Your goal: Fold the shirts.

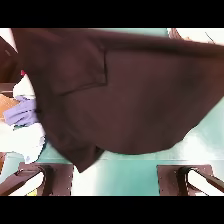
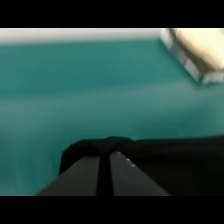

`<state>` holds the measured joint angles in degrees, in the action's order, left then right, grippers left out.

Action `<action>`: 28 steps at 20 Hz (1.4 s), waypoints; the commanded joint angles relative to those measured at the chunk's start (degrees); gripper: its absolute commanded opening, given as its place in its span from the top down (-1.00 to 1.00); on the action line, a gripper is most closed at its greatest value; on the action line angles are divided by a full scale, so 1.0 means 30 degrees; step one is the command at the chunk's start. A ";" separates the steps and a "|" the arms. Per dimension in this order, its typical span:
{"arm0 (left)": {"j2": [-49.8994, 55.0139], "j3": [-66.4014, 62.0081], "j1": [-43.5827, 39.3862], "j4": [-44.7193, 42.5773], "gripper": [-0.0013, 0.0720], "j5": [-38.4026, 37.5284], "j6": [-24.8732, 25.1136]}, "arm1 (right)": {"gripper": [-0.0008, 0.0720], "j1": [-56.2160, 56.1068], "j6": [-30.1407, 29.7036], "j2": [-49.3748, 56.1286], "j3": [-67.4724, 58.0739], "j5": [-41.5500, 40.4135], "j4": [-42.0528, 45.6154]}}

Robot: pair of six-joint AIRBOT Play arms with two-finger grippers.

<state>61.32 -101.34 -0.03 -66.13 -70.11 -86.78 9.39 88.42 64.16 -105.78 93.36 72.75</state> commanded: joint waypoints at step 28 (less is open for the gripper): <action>1.0265 0.6543 0.0029 -0.1683 -0.41 -0.0925 0.2055 | -0.38 -0.3075 -0.0787 0.7978 0.9245 -0.4809 0.1013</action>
<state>93.36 -82.85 0.05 -71.16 -72.20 -79.44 -0.34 85.78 89.82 -80.09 78.46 77.28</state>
